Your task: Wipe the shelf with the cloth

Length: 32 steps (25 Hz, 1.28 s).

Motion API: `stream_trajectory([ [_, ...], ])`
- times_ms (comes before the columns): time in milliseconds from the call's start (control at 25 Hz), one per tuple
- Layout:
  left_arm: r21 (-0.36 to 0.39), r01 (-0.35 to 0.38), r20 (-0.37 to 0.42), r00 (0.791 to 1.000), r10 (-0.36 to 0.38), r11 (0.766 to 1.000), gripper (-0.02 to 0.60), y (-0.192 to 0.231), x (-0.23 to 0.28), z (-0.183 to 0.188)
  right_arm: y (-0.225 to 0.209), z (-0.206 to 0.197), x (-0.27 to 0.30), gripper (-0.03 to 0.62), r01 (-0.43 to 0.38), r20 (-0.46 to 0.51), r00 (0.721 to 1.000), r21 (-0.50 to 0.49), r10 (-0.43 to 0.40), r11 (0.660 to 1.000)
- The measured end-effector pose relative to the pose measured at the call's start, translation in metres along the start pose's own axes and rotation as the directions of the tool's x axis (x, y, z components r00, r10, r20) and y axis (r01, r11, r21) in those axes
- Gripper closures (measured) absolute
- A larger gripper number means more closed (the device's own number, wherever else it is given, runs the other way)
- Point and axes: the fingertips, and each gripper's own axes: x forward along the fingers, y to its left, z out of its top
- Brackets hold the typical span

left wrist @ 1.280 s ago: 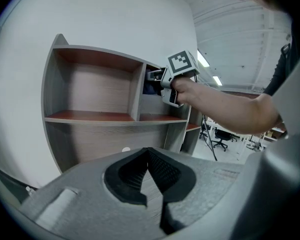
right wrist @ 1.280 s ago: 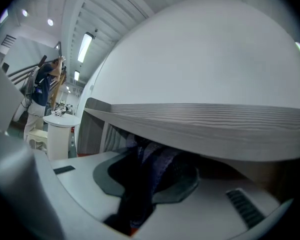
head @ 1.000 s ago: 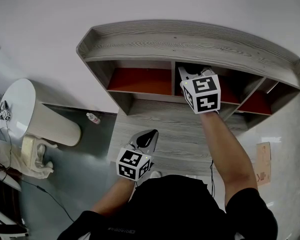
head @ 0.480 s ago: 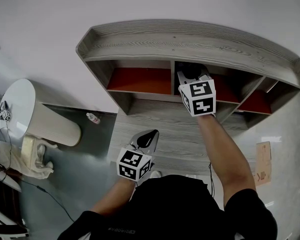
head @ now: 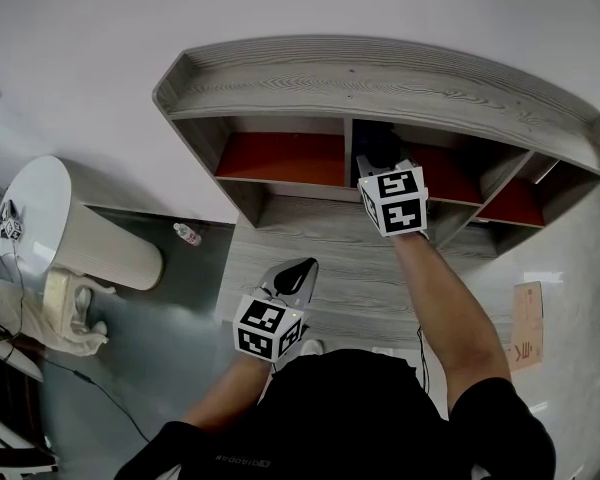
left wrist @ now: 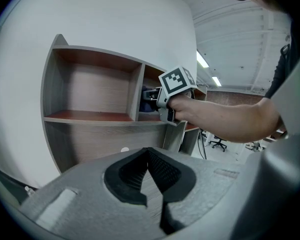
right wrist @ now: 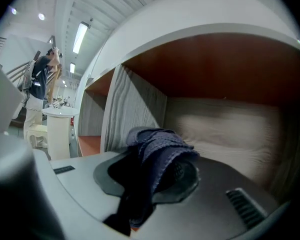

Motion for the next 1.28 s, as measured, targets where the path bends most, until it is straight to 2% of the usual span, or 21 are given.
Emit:
stream_trajectory([
  [560, -0.01, 0.0, -0.009, 1.0, 0.0, 1.0, 0.574, 0.003, 0.0, -0.004, 0.008, -0.038, 0.009, 0.496, -0.007, -0.076, 0.997, 0.019, 0.008, 1.0],
  [1280, -0.012, 0.005, -0.008, 1.0, -0.005, 1.0, 0.574, 0.004, 0.006, -0.002, 0.008, -0.044, 0.01, 0.496, 0.0, -0.08, 0.997, 0.006, 0.001, 1.0],
])
